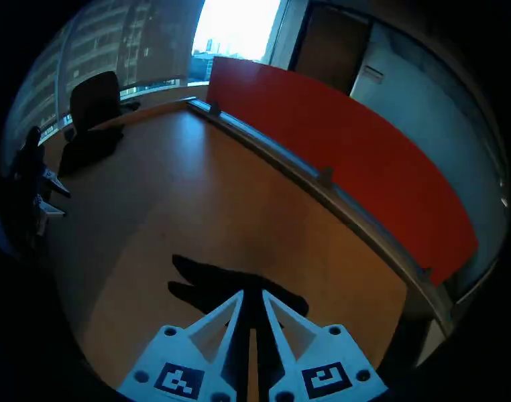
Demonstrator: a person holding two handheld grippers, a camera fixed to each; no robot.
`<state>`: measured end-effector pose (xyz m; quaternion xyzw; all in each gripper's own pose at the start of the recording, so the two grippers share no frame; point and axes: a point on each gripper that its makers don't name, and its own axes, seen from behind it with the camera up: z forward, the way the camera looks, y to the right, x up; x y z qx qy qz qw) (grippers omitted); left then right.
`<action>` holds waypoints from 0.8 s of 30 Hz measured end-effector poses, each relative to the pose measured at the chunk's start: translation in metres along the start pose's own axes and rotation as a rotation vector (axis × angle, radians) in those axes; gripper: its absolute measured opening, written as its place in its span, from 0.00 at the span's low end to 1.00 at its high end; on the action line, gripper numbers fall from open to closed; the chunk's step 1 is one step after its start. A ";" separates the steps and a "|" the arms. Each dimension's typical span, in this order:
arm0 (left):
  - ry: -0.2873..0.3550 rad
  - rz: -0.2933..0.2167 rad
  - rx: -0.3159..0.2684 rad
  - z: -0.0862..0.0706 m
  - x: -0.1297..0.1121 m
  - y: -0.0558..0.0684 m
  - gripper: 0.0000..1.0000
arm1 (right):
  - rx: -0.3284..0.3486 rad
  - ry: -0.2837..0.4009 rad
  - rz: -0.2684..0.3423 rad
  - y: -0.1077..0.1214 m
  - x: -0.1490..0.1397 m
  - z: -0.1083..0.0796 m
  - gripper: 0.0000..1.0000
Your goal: Fold towel
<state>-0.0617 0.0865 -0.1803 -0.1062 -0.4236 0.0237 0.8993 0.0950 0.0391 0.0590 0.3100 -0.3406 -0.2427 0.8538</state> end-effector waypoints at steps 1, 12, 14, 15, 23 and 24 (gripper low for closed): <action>-0.001 0.001 0.000 0.000 0.000 0.000 0.91 | -0.001 -0.007 0.003 0.003 -0.003 -0.001 0.04; -0.016 0.008 0.005 0.006 0.003 0.004 0.91 | -0.016 -0.063 0.025 0.040 -0.028 -0.004 0.04; -0.018 0.010 0.007 0.007 0.004 0.004 0.91 | -0.020 -0.069 0.030 0.047 -0.032 -0.005 0.04; -0.020 0.011 0.008 0.007 0.004 0.004 0.91 | -0.023 -0.072 0.032 0.050 -0.033 -0.005 0.04; -0.029 0.011 0.014 0.009 0.006 0.004 0.91 | -0.049 -0.084 0.048 0.071 -0.043 -0.006 0.04; -0.030 0.013 0.014 0.009 0.006 0.004 0.91 | -0.052 -0.086 0.049 0.073 -0.044 -0.006 0.04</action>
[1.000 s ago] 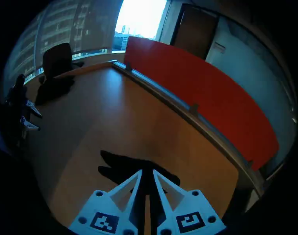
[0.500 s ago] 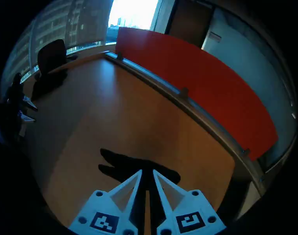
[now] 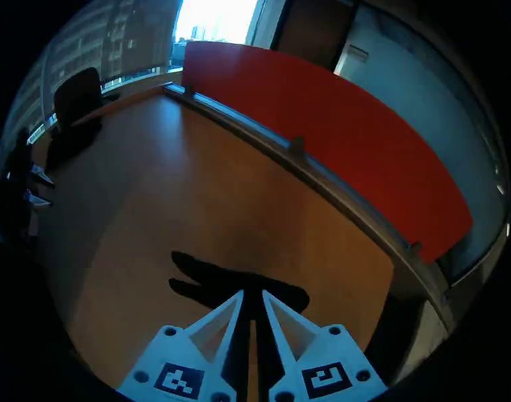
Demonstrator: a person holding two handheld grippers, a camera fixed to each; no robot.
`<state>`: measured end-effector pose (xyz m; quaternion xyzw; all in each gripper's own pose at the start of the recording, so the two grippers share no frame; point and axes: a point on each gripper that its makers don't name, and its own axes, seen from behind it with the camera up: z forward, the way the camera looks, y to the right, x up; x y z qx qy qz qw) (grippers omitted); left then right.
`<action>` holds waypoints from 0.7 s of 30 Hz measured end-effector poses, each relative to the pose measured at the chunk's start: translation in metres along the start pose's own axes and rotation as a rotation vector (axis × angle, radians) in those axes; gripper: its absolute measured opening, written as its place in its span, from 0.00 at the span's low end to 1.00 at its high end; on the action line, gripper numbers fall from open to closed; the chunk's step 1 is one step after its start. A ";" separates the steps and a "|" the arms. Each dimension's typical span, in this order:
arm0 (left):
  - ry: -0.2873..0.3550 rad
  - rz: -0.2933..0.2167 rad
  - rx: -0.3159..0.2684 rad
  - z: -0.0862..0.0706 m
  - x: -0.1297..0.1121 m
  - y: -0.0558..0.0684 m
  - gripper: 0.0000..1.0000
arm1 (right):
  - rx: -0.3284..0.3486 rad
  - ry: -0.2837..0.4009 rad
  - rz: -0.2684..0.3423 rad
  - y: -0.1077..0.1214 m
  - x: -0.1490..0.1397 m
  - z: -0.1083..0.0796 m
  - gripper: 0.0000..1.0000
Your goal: Fold towel
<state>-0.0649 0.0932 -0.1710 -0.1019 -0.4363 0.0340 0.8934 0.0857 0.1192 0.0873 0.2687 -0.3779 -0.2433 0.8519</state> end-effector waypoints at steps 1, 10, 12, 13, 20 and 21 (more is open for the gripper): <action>-0.001 0.001 0.001 0.000 0.000 0.000 0.91 | -0.002 -0.002 0.001 0.002 -0.001 0.000 0.04; -0.008 0.009 0.003 0.000 0.000 0.002 0.91 | -0.013 -0.016 0.019 0.011 -0.014 0.006 0.04; -0.010 0.010 0.003 0.001 -0.001 0.002 0.91 | -0.014 -0.018 0.023 0.012 -0.017 0.006 0.04; -0.011 0.012 0.004 0.001 -0.001 0.003 0.91 | -0.014 -0.020 0.024 0.013 -0.018 0.007 0.04; -0.015 0.021 0.003 0.002 0.000 0.005 0.91 | -0.011 -0.026 0.023 0.012 -0.023 0.008 0.04; -0.014 0.022 0.003 0.002 0.000 0.006 0.91 | -0.011 -0.027 0.024 0.012 -0.024 0.008 0.04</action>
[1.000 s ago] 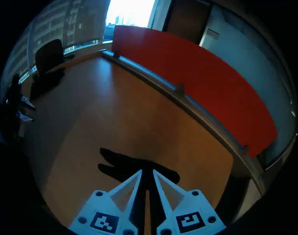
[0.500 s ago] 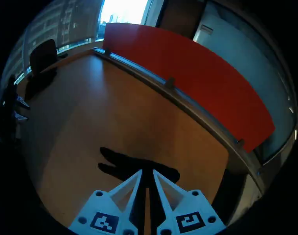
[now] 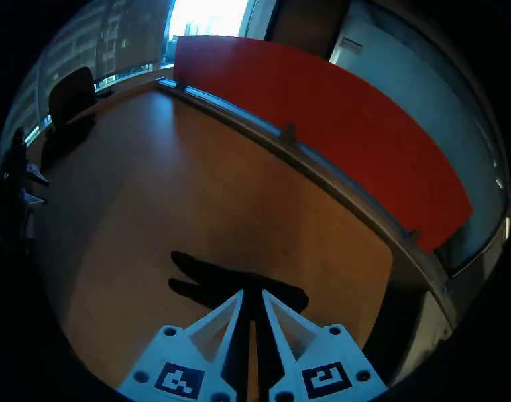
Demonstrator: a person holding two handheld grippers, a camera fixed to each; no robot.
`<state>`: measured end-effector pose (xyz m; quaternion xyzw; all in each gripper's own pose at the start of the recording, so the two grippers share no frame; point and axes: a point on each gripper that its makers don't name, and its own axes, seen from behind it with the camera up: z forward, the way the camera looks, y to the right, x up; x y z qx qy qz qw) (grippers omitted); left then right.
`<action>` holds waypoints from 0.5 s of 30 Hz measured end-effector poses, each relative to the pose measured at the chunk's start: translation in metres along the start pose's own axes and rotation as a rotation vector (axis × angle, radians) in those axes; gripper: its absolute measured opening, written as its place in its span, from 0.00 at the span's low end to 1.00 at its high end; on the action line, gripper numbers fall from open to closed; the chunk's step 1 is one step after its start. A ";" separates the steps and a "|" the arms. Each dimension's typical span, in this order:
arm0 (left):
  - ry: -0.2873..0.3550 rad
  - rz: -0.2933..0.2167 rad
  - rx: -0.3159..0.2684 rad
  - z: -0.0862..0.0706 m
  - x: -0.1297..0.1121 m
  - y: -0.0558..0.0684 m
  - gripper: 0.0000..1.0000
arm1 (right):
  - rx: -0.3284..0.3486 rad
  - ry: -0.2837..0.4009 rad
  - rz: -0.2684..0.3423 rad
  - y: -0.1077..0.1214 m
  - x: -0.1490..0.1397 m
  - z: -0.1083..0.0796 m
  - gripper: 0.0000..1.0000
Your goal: Fold towel
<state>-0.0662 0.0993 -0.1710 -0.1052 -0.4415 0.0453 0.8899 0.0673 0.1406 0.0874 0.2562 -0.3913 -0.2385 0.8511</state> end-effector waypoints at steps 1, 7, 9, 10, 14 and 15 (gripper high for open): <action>0.001 0.001 -0.001 0.000 0.001 0.001 0.91 | 0.000 -0.001 0.001 0.000 -0.001 0.000 0.04; 0.000 0.005 -0.003 0.001 0.002 0.003 0.91 | 0.001 -0.001 0.012 0.002 -0.007 -0.001 0.04; -0.001 0.007 -0.003 0.002 0.002 0.004 0.91 | 0.001 -0.002 0.015 0.002 -0.010 -0.001 0.04; -0.001 0.009 -0.003 0.002 0.002 0.004 0.91 | 0.002 -0.002 0.017 0.002 -0.011 -0.001 0.04; -0.001 0.012 -0.003 0.002 0.003 0.005 0.91 | 0.006 -0.006 0.025 0.000 -0.018 0.000 0.04; -0.001 0.012 -0.003 0.002 0.003 0.005 0.91 | 0.007 -0.008 0.027 -0.001 -0.020 -0.001 0.04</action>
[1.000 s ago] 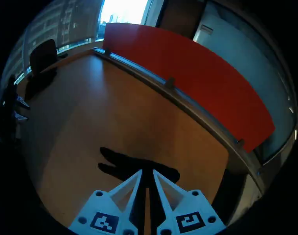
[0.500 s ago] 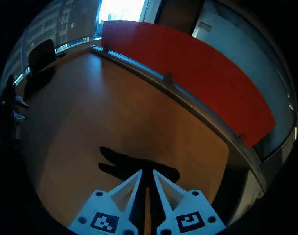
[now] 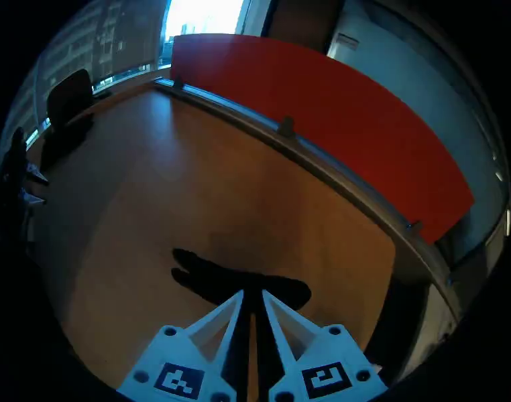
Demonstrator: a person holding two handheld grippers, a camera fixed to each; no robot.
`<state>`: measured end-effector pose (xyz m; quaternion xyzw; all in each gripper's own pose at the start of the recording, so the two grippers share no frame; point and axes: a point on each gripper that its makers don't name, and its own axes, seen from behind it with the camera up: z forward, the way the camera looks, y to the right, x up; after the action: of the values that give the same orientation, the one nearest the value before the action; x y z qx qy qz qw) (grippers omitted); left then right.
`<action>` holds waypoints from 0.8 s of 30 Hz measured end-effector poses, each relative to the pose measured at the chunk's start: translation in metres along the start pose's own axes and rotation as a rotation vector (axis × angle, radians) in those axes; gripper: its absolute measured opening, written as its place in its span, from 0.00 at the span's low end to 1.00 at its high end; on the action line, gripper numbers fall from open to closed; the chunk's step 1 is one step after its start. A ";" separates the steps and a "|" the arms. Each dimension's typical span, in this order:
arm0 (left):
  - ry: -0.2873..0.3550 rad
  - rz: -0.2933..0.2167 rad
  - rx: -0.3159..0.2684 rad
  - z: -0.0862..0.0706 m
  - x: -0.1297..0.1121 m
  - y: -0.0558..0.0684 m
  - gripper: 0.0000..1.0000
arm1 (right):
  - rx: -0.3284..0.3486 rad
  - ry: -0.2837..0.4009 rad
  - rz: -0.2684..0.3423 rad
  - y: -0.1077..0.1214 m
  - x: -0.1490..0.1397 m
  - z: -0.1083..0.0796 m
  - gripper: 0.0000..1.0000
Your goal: Fold towel
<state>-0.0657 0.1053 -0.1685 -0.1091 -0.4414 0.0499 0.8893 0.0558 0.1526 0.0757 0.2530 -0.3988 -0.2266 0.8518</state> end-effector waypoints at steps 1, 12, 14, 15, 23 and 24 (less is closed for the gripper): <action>0.000 0.000 0.000 0.000 0.000 0.000 0.91 | 0.001 -0.002 0.002 0.000 -0.002 0.000 0.04; -0.001 0.009 -0.004 0.002 0.003 0.005 0.91 | -0.002 -0.062 0.009 -0.003 -0.045 -0.008 0.04; -0.003 0.011 -0.005 0.003 0.003 0.006 0.91 | -0.002 -0.077 0.015 -0.004 -0.056 -0.010 0.04; -0.003 0.013 -0.006 0.003 0.003 0.007 0.91 | -0.004 -0.086 0.018 -0.004 -0.063 -0.011 0.04; -0.006 0.026 -0.010 0.005 0.005 0.012 0.91 | -0.015 -0.161 0.040 -0.009 -0.117 -0.018 0.04; -0.007 0.028 -0.011 0.006 0.005 0.012 0.91 | -0.016 -0.173 0.043 -0.010 -0.125 -0.019 0.04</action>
<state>-0.0668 0.1190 -0.1641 -0.1200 -0.4431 0.0601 0.8864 -0.0034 0.2233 -0.0114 0.2172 -0.4742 -0.2323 0.8209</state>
